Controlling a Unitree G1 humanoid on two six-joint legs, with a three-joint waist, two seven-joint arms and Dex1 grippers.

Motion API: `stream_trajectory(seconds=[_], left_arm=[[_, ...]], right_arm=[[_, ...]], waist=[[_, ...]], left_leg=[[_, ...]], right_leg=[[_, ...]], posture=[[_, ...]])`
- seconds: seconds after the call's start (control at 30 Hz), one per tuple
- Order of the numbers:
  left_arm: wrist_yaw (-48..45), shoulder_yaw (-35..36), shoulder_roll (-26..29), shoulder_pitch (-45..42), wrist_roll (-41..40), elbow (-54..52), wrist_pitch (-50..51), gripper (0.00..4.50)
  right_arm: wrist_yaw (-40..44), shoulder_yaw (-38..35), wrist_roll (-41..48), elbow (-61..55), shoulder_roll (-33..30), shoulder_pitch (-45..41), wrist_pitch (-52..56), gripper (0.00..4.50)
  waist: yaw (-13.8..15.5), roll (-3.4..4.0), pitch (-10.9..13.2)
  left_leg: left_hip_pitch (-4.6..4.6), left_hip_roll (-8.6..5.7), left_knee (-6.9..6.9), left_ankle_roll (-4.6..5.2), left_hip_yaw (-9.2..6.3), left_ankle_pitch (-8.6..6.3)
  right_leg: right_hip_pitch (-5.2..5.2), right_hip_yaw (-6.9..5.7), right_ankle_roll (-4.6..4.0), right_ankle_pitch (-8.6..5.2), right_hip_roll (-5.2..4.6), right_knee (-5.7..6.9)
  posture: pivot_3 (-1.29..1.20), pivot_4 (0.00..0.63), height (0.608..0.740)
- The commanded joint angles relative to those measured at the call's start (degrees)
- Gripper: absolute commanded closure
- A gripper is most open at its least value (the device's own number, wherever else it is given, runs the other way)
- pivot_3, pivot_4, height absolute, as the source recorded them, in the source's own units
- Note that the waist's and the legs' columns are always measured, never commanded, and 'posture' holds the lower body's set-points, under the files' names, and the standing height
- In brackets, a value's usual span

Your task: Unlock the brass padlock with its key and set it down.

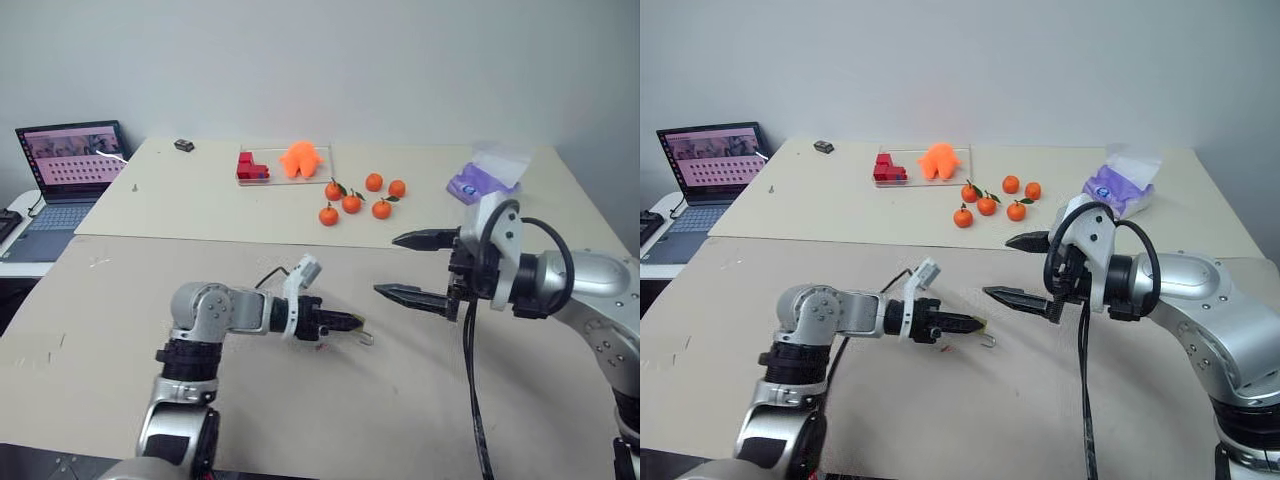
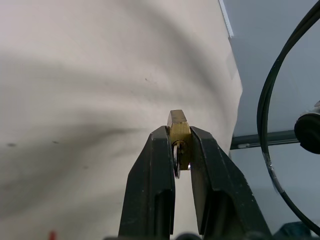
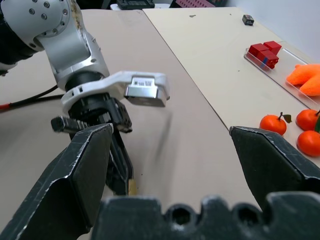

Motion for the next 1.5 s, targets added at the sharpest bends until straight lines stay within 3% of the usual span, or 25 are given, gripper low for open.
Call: stream_trajectory(seconds=[0.03, 0.13, 0.23, 0.3, 0.47, 0.67, 0.77, 0.87, 0.97, 1.1, 1.33, 1.5], left_arm=[[4.5, 3.2, -4.3, 0.1, 1.8, 0.2, 0.6, 4.48], [6.8, 4.4, -6.7, -0.4, 3.6, 2.1, -0.1, 4.48], [6.7, 1.6, -5.4, -0.5, 5.4, 2.8, -1.3, 4.48], [6.3, 0.7, -4.6, -0.3, 5.8, 2.8, -1.4, 3.48], [4.6, 2.5, -1.5, -0.1, 5.2, 2.5, -0.7, 1.94], [-7.3, 0.6, 18.8, 1.7, 4.2, 3.0, -4.2, 0.03], [-15.2, -3.3, 29.2, 2.4, 5.7, 3.2, -10.6, 0.03], [-21.2, -6.6, 34.5, 2.3, 8.7, 3.5, -19.1, 0.03], [-27.2, -5.8, 35.0, 1.7, 10.2, 0.7, -31.4, 0.03], [-37.8, -6.3, 38.0, 4.2, 8.3, -10.4, -39.0, 0.03], [-34.7, -3.0, 36.1, 0.5, 9.4, -12.1, -44.9, 0.03], [-30.5, -3.5, 34.7, -2.7, 13.0, -10.8, -47.1, 0.03]], right_arm=[[-2.2, -2.2, 2.4, -2.2, 0.4, -1.0, 1.6, 0.11], [-3.2, -2.7, 3.4, -2.8, 0.0, -0.8, 2.2, 0.11], [-3.6, -3.2, 3.8, -3.0, -0.6, -0.8, 2.4, 0.11], [-3.7, -3.1, 3.9, -2.8, -0.8, -0.9, 2.3, 0.0], [-3.3, -2.9, 3.7, -2.0, -1.2, -1.2, 2.0, 0.0], [-1.4, -2.1, 3.0, 0.4, -1.5, -1.8, 1.1, 0.0], [0.3, -1.1, 2.1, 2.2, -1.7, -2.9, 0.0, 0.0], [1.7, -0.3, 1.4, 3.5, -1.4, -3.8, -0.8, 0.0], [3.1, 0.3, 1.2, 5.0, -0.7, -4.5, -1.7, 0.0], [10.8, -2.5, 3.5, 3.9, -3.7, 0.8, -3.0, 0.0], [9.7, -4.5, 0.5, 7.0, -4.9, 5.3, -3.7, 0.0], [6.3, -4.5, -1.8, 10.0, -2.0, 5.3, -4.3, 0.0]], waist=[[0.1, -0.02, 0.0], [0.2, -0.08, 0.0], [0.1, -0.15, 0.1], [0.0, -0.18, 0.1], [0.0, -0.19, 0.1], [-1.9, -0.27, 0.2], [-2.6, -0.23, 0.2], [-2.3, -0.17, 0.2], [-1.0, -0.2, 0.2], [0.6, -0.16, 0.2], [0.6, -0.16, 0.2], [0.0, -0.17, 0.2]], left_leg=[[0.0, 0.0, 0.0, -0.01, 0.0, 0.01], [0.0, -0.01, 0.0, -0.04, 0.0, 0.02], [0.0, -0.01, -0.02, -0.05, 0.0, 0.02], [0.0, 0.0, -0.03, -0.06, 0.0, 0.03], [0.03, -0.01, -0.04, -0.14, 0.0, 0.08], [0.15, 0.12, -0.31, -0.34, -0.01, 0.19], [0.46, 0.14, -0.72, -0.73, -0.02, 0.42], [0.73, 0.12, -0.79, -0.74, -0.02, 0.42], [0.53, 0.02, -0.76, -0.73, -0.01, 0.42], [-0.14, 0.01, -0.56, -0.7, 0.0, 0.41], [-0.17, 0.02, -0.3, -0.37, 0.05, 0.21], [0.07, 0.07, -0.3, -0.24, 0.05, 0.19]], right_leg=[[0.0, 0.0, 0.0, 0.0, 0.0, 0.0], [0.02, -0.01, 0.0, 0.0, 0.0, -0.01], [0.06, 0.0, 0.0, 0.0, 0.0, -0.05], [0.06, 0.0, 0.0, 0.0, 0.01, -0.04], [0.09, -0.02, 0.0, 0.0, -0.02, -0.04], [0.25, 0.01, 0.01, -0.01, 0.12, 0.0], [0.39, -0.01, 0.22, -0.14, 0.1, -0.1], [0.4, -0.06, 0.45, -0.27, 0.06, -0.15], [0.25, -0.1, 0.44, -0.27, -0.08, -0.16], [-0.26, -0.13, -0.01, 0.01, -0.18, -0.13], [-0.17, -0.16, 0.0, 0.0, -0.14, -0.21], [0.0, -0.18, 0.12, -0.07, -0.04, -0.16]], posture=[[0.0, 0.15, 0.673], [0.0, 0.15, 0.673], [0.0, 0.15, 0.673], [0.0, 0.15, 0.673], [0.0, 0.15, 0.673], [0.0, 0.15, 0.673], [0.0, 0.15, 0.673], [0.0, 0.15, 0.673], [0.0, 0.15, 0.673], [0.0, 0.15, 0.673], [0.0, 0.15, 0.673], [0.0, 0.15, 0.673]])
